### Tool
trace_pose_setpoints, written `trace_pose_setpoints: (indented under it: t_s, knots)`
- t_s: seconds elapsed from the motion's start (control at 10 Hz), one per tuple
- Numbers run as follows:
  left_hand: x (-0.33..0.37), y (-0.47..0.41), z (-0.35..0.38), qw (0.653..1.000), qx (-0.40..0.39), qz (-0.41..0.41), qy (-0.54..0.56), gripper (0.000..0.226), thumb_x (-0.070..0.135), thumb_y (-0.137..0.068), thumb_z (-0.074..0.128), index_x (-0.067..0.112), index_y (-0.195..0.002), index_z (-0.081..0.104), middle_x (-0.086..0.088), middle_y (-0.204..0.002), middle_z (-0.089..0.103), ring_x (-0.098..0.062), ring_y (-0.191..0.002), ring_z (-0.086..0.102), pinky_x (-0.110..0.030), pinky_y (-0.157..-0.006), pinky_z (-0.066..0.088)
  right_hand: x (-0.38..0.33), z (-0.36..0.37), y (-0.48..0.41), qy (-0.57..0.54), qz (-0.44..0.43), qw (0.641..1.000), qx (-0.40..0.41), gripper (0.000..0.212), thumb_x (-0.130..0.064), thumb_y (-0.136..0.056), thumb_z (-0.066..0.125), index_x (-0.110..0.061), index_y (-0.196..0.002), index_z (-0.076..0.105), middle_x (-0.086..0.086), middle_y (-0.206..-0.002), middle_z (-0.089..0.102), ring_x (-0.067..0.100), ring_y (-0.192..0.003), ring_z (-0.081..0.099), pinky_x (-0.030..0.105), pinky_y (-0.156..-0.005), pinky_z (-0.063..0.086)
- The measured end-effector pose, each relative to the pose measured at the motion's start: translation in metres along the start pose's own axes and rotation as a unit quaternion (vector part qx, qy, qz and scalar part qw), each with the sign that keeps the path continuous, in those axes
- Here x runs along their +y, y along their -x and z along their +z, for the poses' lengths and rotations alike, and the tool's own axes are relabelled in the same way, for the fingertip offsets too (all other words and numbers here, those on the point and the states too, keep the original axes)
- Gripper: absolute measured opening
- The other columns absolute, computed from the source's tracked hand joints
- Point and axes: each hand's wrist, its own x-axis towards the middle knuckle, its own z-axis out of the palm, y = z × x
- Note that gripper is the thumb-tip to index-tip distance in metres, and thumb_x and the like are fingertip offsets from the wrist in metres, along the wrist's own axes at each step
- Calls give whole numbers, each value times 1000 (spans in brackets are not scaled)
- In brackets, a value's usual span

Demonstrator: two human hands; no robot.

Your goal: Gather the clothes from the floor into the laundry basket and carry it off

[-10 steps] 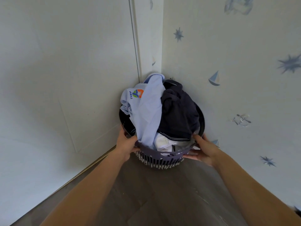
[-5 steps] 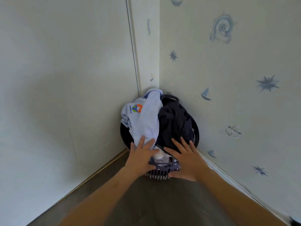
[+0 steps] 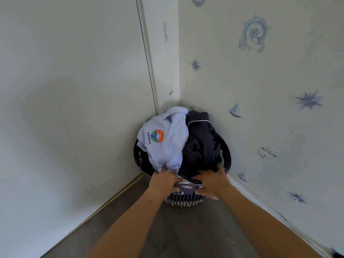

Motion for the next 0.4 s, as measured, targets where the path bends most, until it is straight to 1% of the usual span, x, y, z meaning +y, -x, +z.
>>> trace_pose_setpoints:
  t_s: [0.1,0.2,0.3,0.4]
  knots:
    - [12,26,-10,999,-54,-6,-2,50,33,-95,52,31,-143,39,-3,-156,23,-32,-142,21,-56,-111,26,-15,-8,30,-2,7,999,-47,73,-57,-86,52,-42,-151,22,-5,-163,9,25,-150,7,53,-118,2]
    - [17,52,-53,998,-62,-25,23,49,28,-94,47,30,-142,40,-4,-141,46,-27,-128,44,-45,-104,37,-23,-54,69,-114,13,982,-147,79,-56,-89,52,-34,-154,14,1,-164,2,31,-150,3,48,-120,12]
    - [21,76,-125,995,-44,-37,81,38,27,-96,43,24,-134,50,-5,-130,57,-26,-109,56,-35,-86,43,-14,-131,108,-244,20,952,-183,67,-37,-99,50,-14,-154,19,12,-160,22,33,-143,29,42,-113,33]
    - [30,109,-205,991,-19,-32,125,30,28,-96,43,18,-121,57,-9,-120,62,-21,-81,46,-31,-72,37,-5,-213,146,-295,68,934,-191,60,-39,-99,49,-17,-152,29,7,-156,33,27,-140,37,36,-110,35]
